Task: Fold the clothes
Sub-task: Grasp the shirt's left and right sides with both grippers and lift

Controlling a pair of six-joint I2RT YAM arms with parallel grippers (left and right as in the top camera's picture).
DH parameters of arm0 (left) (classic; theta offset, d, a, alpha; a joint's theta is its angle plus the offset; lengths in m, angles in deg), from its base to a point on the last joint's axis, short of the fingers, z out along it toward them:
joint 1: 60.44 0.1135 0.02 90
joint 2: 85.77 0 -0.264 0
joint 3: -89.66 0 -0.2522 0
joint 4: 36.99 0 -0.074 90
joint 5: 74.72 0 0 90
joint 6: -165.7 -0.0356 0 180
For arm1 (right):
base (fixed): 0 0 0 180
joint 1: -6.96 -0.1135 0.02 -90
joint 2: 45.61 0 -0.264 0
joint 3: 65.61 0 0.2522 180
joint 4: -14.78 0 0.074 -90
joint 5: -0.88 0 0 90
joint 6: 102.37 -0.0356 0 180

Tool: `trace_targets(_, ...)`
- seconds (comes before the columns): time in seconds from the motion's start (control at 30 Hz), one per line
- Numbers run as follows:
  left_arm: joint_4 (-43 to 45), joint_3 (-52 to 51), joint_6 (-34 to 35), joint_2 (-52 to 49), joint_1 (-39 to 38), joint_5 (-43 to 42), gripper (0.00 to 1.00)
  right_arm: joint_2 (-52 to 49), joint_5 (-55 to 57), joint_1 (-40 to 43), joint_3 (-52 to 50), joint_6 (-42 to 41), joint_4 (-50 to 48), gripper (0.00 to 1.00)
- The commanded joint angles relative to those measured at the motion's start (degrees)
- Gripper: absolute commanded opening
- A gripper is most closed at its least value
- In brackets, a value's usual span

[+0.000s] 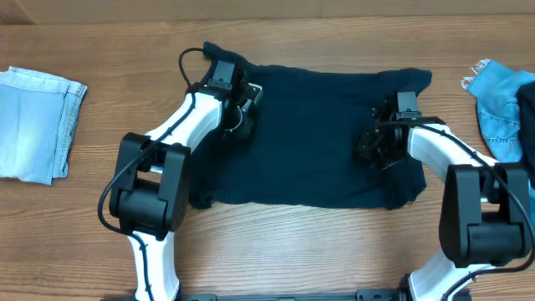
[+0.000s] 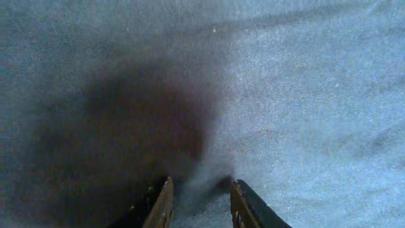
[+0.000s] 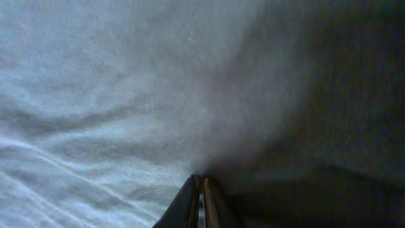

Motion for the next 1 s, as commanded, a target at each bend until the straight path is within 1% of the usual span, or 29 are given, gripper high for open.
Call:
trace_targets(0.0, 3.4, -3.5, 0.5, 0.3, 0.4, 2.4, 0.36, -4.1, 6.8, -0.4, -1.2, -1.8, -4.0, 0.08)
trace_targets(0.1, 8.6, -4.4, 3.0, 0.3, 1.2, 5.8, 0.4, -7.9, 8.3, -0.4, -1.2, -1.7, -10.8, 0.07)
trace_targets(0.17, 11.9, -4.5, 5.2, 0.3, 2.6, 6.0, 0.4, -10.1, 8.9, -0.3, -1.2, -1.7, -15.8, 0.05)
trace_targets(0.23, 16.6, -4.5, 9.4, 0.3, 5.7, 5.4, 0.4, -12.0, 9.7, -0.3, -1.2, -0.8, -21.9, 0.04)
trace_targets(0.27, 18.0, -4.5, 10.2, 0.3, 6.8, 4.9, 0.4, -12.4, 9.7, -0.3, -1.2, 0.2, -23.8, 0.04)
trace_targets(0.3, 20.7, -4.5, 11.8, 0.3, 9.8, 4.6, 0.4, -12.4, 10.2, -0.3, -0.7, 1.4, -26.0, 0.04)
trace_targets(0.33, 21.7, -4.5, 12.4, 0.3, 11.1, 4.6, 0.4, -12.4, 10.0, -0.3, -0.1, 1.9, -25.5, 0.04)
trace_targets(0.37, 22.3, -4.5, 12.7, 0.3, 12.1, 4.6, 0.4, -12.4, 9.5, -0.3, 0.3, 1.9, -24.5, 0.06)
trace_targets(0.4, 23.1, -4.5, 12.7, 0.3, 13.6, 4.6, 0.4, -12.0, 8.8, -0.3, 1.2, 2.0, -22.1, 0.26)
trace_targets(0.43, 23.3, -4.4, 12.7, 0.3, 14.5, 4.6, 0.41, -11.4, 8.2, -0.3, 1.7, 3.1, -20.8, 0.43)
trace_targets(0.5, 23.3, -4.3, 12.6, 0.3, 16.5, 4.6, 0.41, -9.5, 7.5, -0.3, 3.1, 3.7, -18.4, 0.57)
trace_targets(0.57, 23.0, -4.2, 12.4, 0.3, 17.7, 1.9, 0.39, -6.6, 5.6, -0.3, 5.0, 5.2, -13.8, 0.66)
trace_targets(0.63, 22.8, -4.1, 12.2, 0.3, 18.0, -3.6, 0.36, -3.0, 4.3, -0.3, 6.9, 5.2, -8.6, 0.71)
trace_targets(0.7, 21.8, -4.0, 12.2, 0.3, 17.4, -6.1, 0.36, 1.0, 4.3, -0.3, 7.8, 4.9, -4.6, 0.72)
trace_targets(0.8, 18.1, -3.5, 10.2, 0.4, 16.1, -7.0, 0.38, 4.8, 4.3, -0.3, 7.9, 4.7, 1.0, 0.75)
trace_targets(0.9, 12.9, -3.0, 6.5, 1.7, 15.3, -7.0, 0.41, 7.6, 4.3, 0.5, 7.9, 4.5, 8.3, 0.75)
trace_targets(0.93, 10.9, -2.8, 5.6, 2.8, 15.3, -7.0, 0.42, 8.5, 4.5, 1.1, 7.9, 4.5, 10.7, 0.75)
trace_targets(0.97, 6.4, -2.8, 4.6, 6.3, 15.4, -7.0, 0.44, 9.5, 5.3, 2.8, 7.9, 3.7, 15.4, 0.75)
